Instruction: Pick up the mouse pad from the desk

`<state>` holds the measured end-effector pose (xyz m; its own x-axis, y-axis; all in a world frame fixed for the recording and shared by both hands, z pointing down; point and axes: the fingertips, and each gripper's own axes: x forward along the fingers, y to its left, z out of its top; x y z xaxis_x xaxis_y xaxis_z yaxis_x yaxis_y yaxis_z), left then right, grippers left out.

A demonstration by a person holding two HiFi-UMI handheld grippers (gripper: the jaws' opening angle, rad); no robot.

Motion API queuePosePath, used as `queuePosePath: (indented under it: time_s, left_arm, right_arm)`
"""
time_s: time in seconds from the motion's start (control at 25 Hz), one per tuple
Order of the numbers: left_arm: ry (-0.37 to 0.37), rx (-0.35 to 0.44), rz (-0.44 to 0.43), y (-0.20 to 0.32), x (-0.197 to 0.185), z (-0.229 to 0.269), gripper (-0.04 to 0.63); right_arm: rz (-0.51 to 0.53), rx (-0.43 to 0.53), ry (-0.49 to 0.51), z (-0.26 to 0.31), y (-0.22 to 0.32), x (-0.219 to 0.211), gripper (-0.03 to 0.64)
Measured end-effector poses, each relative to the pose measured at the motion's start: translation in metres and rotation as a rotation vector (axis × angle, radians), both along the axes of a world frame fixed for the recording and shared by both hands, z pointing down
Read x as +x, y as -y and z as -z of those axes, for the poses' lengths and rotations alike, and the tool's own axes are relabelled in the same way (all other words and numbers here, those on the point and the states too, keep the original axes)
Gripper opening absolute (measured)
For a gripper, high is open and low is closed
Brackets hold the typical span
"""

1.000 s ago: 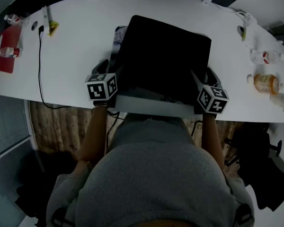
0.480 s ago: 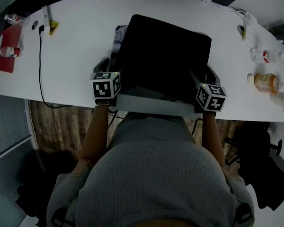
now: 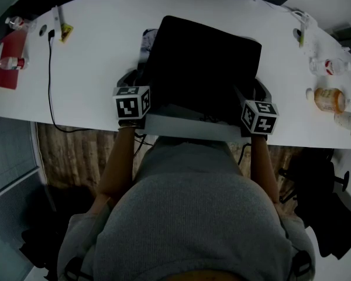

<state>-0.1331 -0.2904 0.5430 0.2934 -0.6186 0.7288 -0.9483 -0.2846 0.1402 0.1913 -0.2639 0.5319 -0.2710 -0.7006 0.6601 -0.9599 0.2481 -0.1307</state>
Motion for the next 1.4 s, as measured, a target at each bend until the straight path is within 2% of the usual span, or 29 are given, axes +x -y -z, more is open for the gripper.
queuePosePath:
  time_s: [0.24, 0.44, 0.76, 0.88, 1.04, 1.2, 1.4]
  left_arm:
    - [-0.018, 0.000, -0.001, -0.001, 0.003, 0.000, 0.244]
    - [-0.024, 0.007, 0.000, -0.001, 0.003, 0.002, 0.222]
    - [-0.055, 0.000, -0.040, -0.002, 0.008, 0.002, 0.178]
    - [-0.068, -0.008, -0.067, -0.003, 0.014, 0.002, 0.140]
    - [-0.086, -0.004, -0.093, -0.005, 0.027, 0.006, 0.049]
    - [-0.102, 0.004, -0.101, -0.006, 0.028, 0.007, 0.045]
    - [-0.175, 0.027, -0.118, -0.005, 0.029, 0.013, 0.038]
  right_arm:
    - [0.052, 0.012, -0.048, -0.001, -0.002, -0.007, 0.330]
    - [0.010, 0.030, -0.019, 0.003, 0.001, 0.001, 0.236]
    - [0.026, 0.062, -0.071, 0.004, 0.001, 0.001, 0.161]
    - [0.041, 0.069, -0.075, 0.006, 0.002, -0.003, 0.122]
    - [0.049, 0.079, -0.076, 0.007, 0.001, -0.004, 0.097]
    - [0.038, 0.094, -0.051, 0.010, 0.000, -0.005, 0.080]
    - [0.035, 0.132, 0.011, 0.016, -0.001, -0.007, 0.060]
